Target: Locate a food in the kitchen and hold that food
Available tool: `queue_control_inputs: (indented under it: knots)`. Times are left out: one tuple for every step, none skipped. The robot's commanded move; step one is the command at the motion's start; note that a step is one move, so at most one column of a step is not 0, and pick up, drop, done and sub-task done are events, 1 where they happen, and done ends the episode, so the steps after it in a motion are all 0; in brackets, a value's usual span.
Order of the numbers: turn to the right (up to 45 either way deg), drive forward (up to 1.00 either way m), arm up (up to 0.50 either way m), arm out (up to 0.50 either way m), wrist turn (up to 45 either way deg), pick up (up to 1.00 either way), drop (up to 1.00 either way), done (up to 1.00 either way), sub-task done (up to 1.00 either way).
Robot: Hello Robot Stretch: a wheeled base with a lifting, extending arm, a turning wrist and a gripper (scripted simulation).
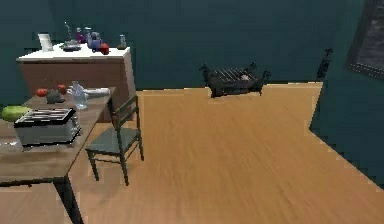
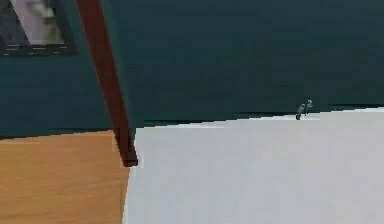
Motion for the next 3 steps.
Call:
queue_control_inputs:
  knots:
    - [0.0, 1.0, 0.0, 0.0, 0.0, 0.0, 0.0, 0.0, 0.0]
    - [-12.0, 0.0, 0.0, 0.0, 0.0, 0.0, 0.0, 0.0, 0.0]
    - [-3.0, 0.0, 0.0, 0.0, 0.0, 0.0, 0.0, 0.0, 0.0]
